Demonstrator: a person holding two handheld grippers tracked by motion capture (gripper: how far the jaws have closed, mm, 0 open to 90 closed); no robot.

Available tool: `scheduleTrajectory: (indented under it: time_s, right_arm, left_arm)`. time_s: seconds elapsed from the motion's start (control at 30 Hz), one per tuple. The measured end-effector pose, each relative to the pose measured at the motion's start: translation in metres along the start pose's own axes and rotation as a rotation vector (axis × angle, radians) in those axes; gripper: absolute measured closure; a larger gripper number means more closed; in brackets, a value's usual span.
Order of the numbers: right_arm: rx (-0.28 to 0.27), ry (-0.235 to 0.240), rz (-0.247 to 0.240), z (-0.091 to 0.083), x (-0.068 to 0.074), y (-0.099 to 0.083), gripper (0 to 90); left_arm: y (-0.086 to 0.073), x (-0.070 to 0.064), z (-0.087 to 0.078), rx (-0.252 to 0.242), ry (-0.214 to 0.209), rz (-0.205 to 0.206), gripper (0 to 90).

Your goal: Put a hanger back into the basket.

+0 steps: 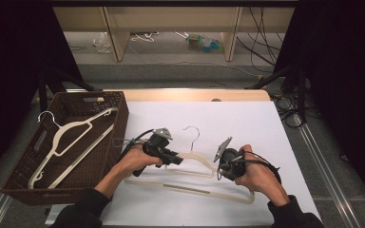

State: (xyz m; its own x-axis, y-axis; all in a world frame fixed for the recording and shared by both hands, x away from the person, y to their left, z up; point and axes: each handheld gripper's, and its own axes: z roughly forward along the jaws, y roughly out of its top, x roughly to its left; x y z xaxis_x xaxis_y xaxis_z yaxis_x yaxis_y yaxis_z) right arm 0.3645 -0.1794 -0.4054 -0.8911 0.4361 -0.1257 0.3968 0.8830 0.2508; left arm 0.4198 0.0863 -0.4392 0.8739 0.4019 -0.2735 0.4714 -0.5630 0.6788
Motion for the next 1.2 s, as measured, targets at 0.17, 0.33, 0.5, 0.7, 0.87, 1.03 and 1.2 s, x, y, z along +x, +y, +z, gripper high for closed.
scheduleTrajectory:
  time_s: [0.17,0.33,0.5,0.7,0.87,1.03,1.2]
  right_arm:
    - [-0.022,-0.003,-0.007,-0.006,0.0,-0.002,80.7]
    - [-0.037,0.012,-0.021,-0.012,0.002,-0.006,80.7]
    - [-0.082,0.03,-0.026,-0.02,0.005,-0.008,86.7]
    - [-0.103,0.056,-0.017,-0.022,0.004,-0.008,87.0]
    - [-0.148,0.055,0.0,-0.028,0.005,-0.009,79.8]
    - [-0.162,0.06,-0.009,-0.032,0.008,-0.008,78.0]
    - [-0.173,0.06,-0.008,-0.034,0.008,-0.008,76.0]
  left_arm:
    - [-0.002,-0.01,-0.007,0.009,-0.023,0.012,76.9]
    - [-0.003,-0.02,-0.013,0.011,-0.047,0.033,78.3]
    - [-0.003,-0.027,-0.015,0.013,-0.089,0.044,79.7]
    - [-0.003,-0.032,-0.015,0.01,-0.105,0.065,81.1]
    - [-0.003,-0.043,-0.019,0.019,-0.153,0.046,83.4]
    - [-0.004,-0.049,-0.022,0.023,-0.159,0.061,83.9]
    - [-0.007,-0.058,-0.022,0.003,-0.151,0.068,83.8]
